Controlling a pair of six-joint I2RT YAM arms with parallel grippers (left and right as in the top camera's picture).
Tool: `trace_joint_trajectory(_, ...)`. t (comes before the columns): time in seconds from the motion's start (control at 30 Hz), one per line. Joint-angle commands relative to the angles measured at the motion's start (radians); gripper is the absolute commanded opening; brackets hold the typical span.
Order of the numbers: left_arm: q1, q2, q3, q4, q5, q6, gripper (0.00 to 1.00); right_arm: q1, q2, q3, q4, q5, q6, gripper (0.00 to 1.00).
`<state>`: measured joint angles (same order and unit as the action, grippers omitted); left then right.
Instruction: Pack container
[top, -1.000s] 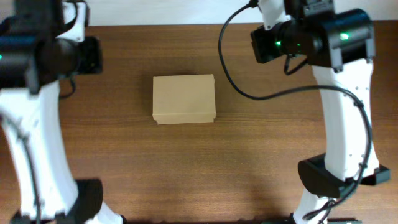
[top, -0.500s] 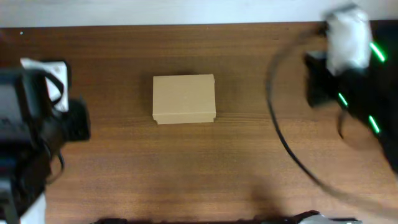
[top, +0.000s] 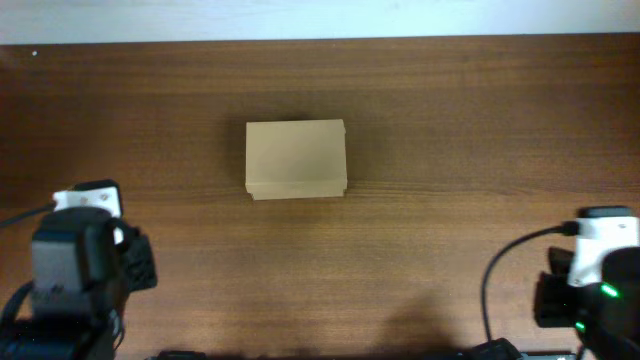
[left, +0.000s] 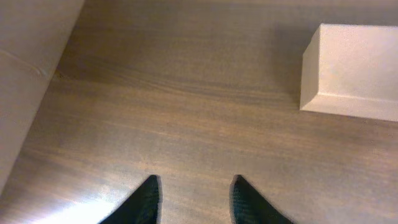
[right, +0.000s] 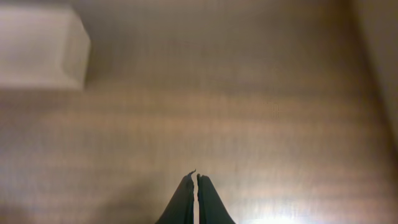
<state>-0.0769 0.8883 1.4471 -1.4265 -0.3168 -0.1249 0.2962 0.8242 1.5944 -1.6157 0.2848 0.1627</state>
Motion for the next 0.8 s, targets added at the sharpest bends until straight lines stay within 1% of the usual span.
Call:
trace_joint_trajectory(0.0,-0.004,0.015,-0.103,0.059,-0.014,-0.024,0.54,0.003,0.006,-0.139,0.002,-0.064,0.042,0.04)
trace_joint_trajectory(0.1,-0.004,0.016,-0.182,0.123,-0.013,-0.024,0.87,0.004,0.006,-0.257,0.046,-0.088,0.055,0.04)
trace_joint_trajectory(0.13,-0.004,0.016,-0.204,0.140,-0.014,-0.024,1.00,0.004,0.007,-0.291,0.064,-0.095,0.056,0.04)
trace_joint_trajectory(0.17,-0.004,0.016,-0.224,0.152,-0.014,-0.024,1.00,0.004,0.008,-0.328,0.089,-0.102,0.056,0.04)
trace_joint_trajectory(0.2,-0.004,0.016,-0.241,0.164,-0.014,-0.024,1.00,0.004,0.008,-0.356,0.113,-0.102,0.056,0.13)
trace_joint_trajectory(0.23,-0.004,0.019,-0.256,0.176,-0.014,-0.024,1.00,0.003,0.009,-0.385,0.143,-0.102,0.056,0.32)
trace_joint_trajectory(0.27,-0.004,0.023,-0.268,0.186,-0.014,-0.024,1.00,0.004,0.011,-0.402,0.168,-0.101,0.056,0.46)
trace_joint_trajectory(0.3,-0.004,0.031,-0.281,0.190,-0.013,-0.024,1.00,0.004,0.018,-0.420,0.209,-0.102,0.056,0.69)
trace_joint_trajectory(0.33,-0.004,0.036,-0.286,0.189,-0.013,-0.024,1.00,0.004,0.025,-0.422,0.229,-0.102,0.056,0.88)
trace_joint_trajectory(0.37,-0.004,0.044,-0.287,0.189,-0.013,-0.024,1.00,0.004,0.034,-0.422,0.253,-0.102,0.056,0.99)
trace_joint_trajectory(0.47,-0.004,0.067,-0.287,0.188,-0.013,-0.024,1.00,0.004,0.058,-0.422,0.304,-0.101,0.056,0.99)
trace_joint_trajectory(0.63,-0.004,0.104,-0.287,0.193,-0.013,-0.024,1.00,0.004,0.114,-0.422,0.311,-0.109,0.056,0.99)
trace_joint_trajectory(0.77,-0.004,0.132,-0.287,0.193,-0.013,-0.024,1.00,0.004,0.173,-0.422,0.311,-0.197,0.056,0.99)
